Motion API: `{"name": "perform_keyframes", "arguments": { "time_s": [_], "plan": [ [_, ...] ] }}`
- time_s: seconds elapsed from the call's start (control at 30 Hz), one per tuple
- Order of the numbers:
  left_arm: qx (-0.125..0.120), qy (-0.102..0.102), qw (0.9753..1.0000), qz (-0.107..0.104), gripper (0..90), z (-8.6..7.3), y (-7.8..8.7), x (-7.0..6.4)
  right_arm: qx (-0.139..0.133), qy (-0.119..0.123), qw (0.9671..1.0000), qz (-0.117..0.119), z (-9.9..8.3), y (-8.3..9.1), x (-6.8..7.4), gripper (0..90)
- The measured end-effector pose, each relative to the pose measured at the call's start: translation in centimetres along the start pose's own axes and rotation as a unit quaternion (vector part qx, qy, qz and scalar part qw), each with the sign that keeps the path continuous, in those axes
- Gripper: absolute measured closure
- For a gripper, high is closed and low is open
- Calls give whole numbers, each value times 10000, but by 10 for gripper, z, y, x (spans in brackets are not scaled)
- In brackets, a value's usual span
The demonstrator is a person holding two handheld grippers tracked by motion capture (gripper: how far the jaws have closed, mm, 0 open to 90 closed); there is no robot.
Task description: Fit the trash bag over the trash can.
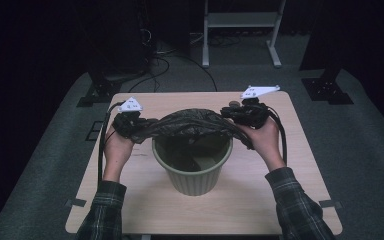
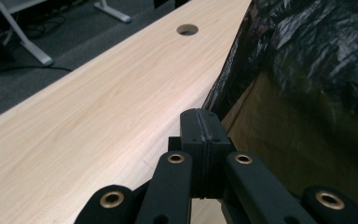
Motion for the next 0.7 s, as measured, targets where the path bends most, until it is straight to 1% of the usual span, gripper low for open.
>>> {"name": "perform_keyframes", "arguments": {
  "time_s": [0.07, 0.13, 0.2, 0.23, 0.33, 0.37, 0.4, 0.5, 0.53, 0.7],
  "plan": [
    [-16, 4, 10000, -2, 900, 0, 2, 0, -100, 17, 9999, -28, 4, 14, 1, 738],
    [-17, 8, 10000, 2, 900, 0, 4, 0, -220, 39, 9997, 43, 7, 31, 4, 702],
    [-38, 4, 10000, 11, 900, 0, 6, 1, -310, 49, 9993, 210, 9, 43, 9, 675],
    [-62, 21, 10000, 10, 900, 1, 6, 1, -373, 61, 9987, 331, 10, 52, 15, 648],
    [-69, 35, 10000, 10, 900, 0, 8, 1, -481, 180, 9969, 588, 13, 65, 26, 621],
    [-62, 42, 10000, 13, 900, 0, 8, 1, -496, 201, 9964, 661, 14, 67, 30, 619],
    [-59, 41, 10000, 7, 900, 0, 8, 1, -510, 284, 9951, 796, 14, 70, 35, 595],
    [-78, 37, 10000, 3, 900, 1, 9, 1, -487, 387, 9937, 928, 14, 74, 43, 578],
    [-85, 37, 10000, 9, 900, 1, 9, 1, -485, 398, 9937, 929, 14, 74, 43, 575],
    [-68, 47, 10000, 1, 900, 1, 10, 2, -487, 378, 9917, 1130, 10, 72, 43, 567]
  ]
}}
Point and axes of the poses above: each handheld gripper's, and its own axes: y roughly backward along the jaws, z roughly out of its top, x roughly to its left, the point moved 2 cm from there along -y, roughly forward along the jaws, and after that the axes turned 4 degrees about y, right-handed, at the moved point
